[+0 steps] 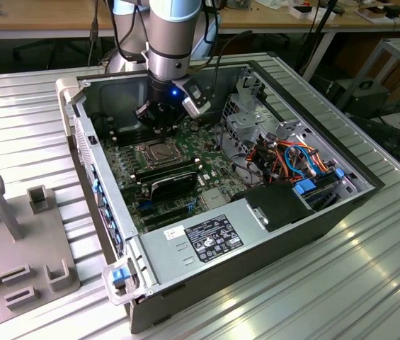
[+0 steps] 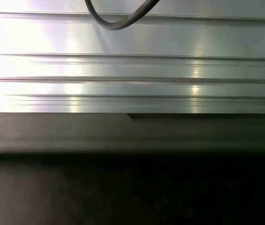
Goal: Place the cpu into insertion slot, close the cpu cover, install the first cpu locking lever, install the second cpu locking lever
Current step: 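Install the first cpu locking lever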
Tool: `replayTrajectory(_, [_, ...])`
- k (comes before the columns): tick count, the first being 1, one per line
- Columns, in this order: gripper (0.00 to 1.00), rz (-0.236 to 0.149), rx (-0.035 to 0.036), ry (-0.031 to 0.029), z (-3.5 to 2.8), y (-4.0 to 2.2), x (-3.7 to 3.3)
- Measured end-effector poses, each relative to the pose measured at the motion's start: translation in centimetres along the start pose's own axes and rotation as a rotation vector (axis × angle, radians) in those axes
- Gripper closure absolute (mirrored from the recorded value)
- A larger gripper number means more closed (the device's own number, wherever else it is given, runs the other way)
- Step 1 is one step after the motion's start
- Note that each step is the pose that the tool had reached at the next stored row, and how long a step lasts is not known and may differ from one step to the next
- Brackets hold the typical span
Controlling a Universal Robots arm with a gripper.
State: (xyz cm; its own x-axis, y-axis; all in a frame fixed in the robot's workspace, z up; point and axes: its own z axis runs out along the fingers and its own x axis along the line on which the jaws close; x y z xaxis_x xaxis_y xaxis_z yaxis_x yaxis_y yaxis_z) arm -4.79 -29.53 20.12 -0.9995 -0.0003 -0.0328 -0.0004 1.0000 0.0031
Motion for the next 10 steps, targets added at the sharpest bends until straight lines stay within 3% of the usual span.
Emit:
replayTrajectory(3, [0.89, 0.000, 0.0001, 0.0002, -0.05, 0.01, -0.01])
replayTrajectory(7, [0.89, 0.000, -0.0002, 0.0001, -1.07, 0.02, -0.05])
replayTrajectory(10, [0.89, 0.000, -0.0001, 0.0002, -1.41, 0.00, -0.06])
